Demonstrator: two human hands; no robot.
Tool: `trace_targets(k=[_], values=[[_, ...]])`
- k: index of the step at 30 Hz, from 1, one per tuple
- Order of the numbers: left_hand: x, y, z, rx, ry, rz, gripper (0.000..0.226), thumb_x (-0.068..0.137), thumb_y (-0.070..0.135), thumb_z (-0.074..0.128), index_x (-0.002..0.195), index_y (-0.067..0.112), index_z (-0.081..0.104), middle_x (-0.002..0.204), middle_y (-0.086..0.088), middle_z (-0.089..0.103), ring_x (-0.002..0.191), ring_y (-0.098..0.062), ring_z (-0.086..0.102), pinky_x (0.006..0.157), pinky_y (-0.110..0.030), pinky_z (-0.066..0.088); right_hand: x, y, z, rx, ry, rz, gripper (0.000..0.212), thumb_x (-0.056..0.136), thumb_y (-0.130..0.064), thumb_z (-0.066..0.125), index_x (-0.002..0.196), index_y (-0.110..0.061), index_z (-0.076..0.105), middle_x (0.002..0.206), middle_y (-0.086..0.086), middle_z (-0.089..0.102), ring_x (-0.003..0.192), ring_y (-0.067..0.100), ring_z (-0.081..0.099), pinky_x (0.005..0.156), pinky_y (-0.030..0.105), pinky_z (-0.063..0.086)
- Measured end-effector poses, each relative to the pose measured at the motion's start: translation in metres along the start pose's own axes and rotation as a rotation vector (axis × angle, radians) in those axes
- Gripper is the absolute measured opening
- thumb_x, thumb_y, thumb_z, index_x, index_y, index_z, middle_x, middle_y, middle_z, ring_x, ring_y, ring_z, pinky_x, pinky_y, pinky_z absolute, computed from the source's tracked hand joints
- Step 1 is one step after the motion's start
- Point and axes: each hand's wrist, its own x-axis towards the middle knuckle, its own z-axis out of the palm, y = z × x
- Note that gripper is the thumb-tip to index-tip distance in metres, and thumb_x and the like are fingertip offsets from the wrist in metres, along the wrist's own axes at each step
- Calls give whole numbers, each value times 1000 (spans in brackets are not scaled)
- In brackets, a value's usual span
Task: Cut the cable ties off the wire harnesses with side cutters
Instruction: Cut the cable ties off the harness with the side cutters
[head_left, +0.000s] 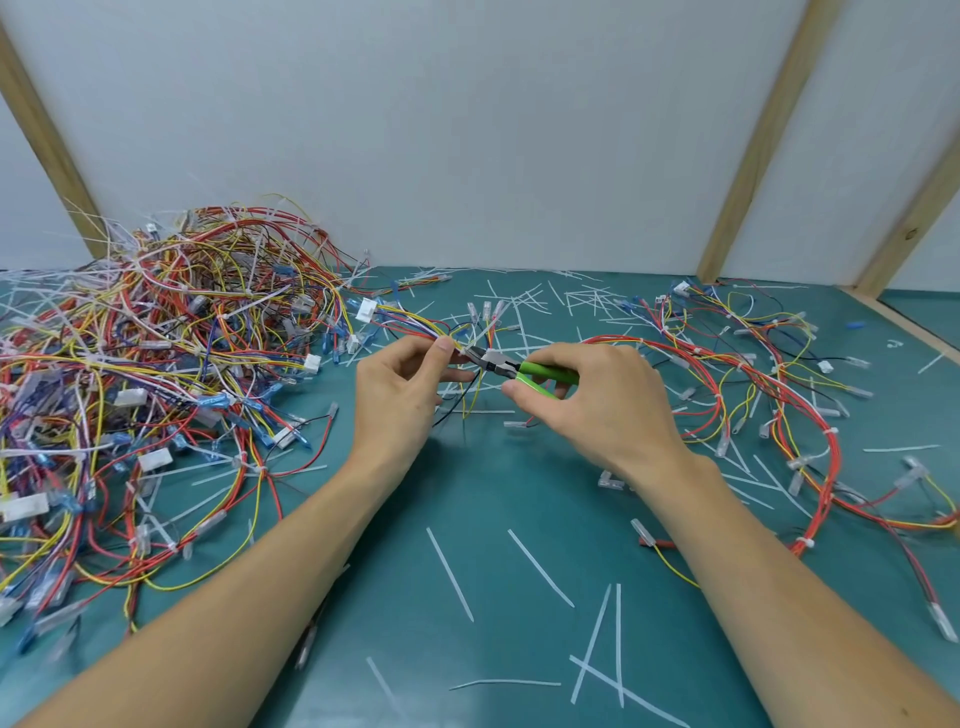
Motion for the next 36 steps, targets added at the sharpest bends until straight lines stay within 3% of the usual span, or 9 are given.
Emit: trace_targets(k=[7,14,17,21,27,32,36], values=[[-2,0,1,20,-33,60,21,100,15,61,81,10,69,77,0,75,76,-18,77,57,-11,44,-1,-2,0,39,-9,4,35,82,-69,66,87,-36,76,67,-11,68,73,20,62,68,34,52],[-1,0,1,9,-33,59,22,100,16,61,81,14,70,80,3,77,75,-17,77,57,-10,45,-1,-1,1,48,-40,-8,46,87,-69,59,74,-26,67,53,-5,50,59,14,45,54,31,31],[-1,0,0,19,-20,47,21,100,18,62,83,10,71,80,-2,78,74,-17,76,57,-11,45,0,-1,4,108,-89,6,54,89,-69,53,80,-19,69,56,1,49,57,19,43,53,36,39],[-2,1,0,18,-8,26,22,99,18,64,80,9,71,76,-4,77,72,-17,76,56,-12,45,2,0,4,295,-173,66,62,87,-71,49,89,-15,74,72,14,66,68,31,62,70,45,55],[-3,2,0,21,-12,24,21,98,17,64,81,8,72,77,-4,77,70,-17,76,56,-11,46,1,0,5,302,-204,84,43,84,-73,52,81,-38,77,72,11,70,67,31,66,69,43,57],[-3,1,-1,36,-23,29,22,98,17,65,78,12,71,74,0,76,69,-15,75,56,-11,46,1,0,3,276,-189,75,40,86,-69,56,79,-36,78,65,10,66,65,30,65,66,42,55],[-2,-1,-1,61,-44,50,21,98,16,65,79,9,72,78,-7,76,71,-16,75,59,-12,47,0,0,3,266,-185,88,38,86,-68,59,81,-37,79,62,7,65,64,28,60,65,41,55]])
